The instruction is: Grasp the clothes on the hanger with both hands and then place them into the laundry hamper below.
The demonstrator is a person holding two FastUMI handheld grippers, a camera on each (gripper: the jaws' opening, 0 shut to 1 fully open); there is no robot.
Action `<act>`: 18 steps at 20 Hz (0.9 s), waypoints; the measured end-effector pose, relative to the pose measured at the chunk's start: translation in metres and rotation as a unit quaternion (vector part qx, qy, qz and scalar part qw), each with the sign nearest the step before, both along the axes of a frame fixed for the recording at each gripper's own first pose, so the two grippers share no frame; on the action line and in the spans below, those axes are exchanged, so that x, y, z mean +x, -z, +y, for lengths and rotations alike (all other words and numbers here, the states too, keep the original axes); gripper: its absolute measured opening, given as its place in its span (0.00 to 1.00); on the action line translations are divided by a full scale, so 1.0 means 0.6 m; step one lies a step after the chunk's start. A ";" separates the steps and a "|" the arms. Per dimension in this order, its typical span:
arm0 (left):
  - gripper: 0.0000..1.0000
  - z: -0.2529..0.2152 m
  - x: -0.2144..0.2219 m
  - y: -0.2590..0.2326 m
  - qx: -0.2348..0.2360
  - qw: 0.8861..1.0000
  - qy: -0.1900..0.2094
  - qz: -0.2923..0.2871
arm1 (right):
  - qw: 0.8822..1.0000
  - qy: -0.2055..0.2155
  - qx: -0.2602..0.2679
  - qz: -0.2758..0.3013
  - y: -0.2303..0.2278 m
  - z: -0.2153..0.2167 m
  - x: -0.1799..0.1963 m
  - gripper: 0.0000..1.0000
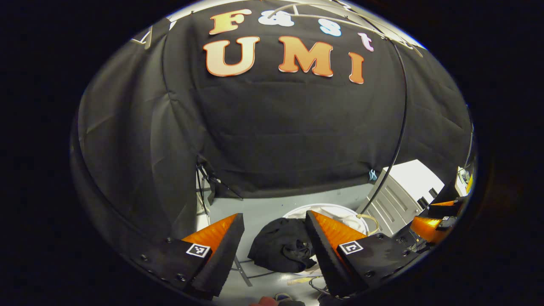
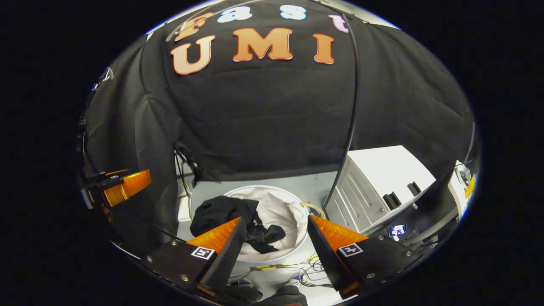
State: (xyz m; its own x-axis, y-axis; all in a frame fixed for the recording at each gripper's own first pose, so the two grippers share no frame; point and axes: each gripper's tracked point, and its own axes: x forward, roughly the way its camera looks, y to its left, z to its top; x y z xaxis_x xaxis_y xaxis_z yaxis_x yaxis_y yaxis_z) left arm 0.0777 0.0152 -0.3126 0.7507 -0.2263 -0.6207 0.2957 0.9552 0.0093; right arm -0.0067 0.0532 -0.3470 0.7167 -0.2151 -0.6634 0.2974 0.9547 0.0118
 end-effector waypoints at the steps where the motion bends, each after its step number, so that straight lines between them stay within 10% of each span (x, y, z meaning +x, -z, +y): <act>1: 0.94 -0.002 0.002 -0.023 -0.004 1.000 0.000 -0.013 | 1.000 0.006 -0.005 -0.014 -0.026 -0.010 -0.004 0.90; 18: 0.94 -0.056 0.034 -0.369 -0.094 0.974 0.003 -0.206 | 0.964 0.042 -0.075 -0.251 -0.430 -0.104 0.027 0.89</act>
State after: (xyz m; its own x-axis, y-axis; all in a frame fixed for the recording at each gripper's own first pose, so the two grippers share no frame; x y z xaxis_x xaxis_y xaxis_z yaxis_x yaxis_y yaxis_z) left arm 0.0982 -0.0186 -0.0910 0.9257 -0.3117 -0.2145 0.3088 0.9499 -0.0475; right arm 0.0092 -0.0094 -0.0890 0.9153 -0.3527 -0.1946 0.3662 0.9298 0.0371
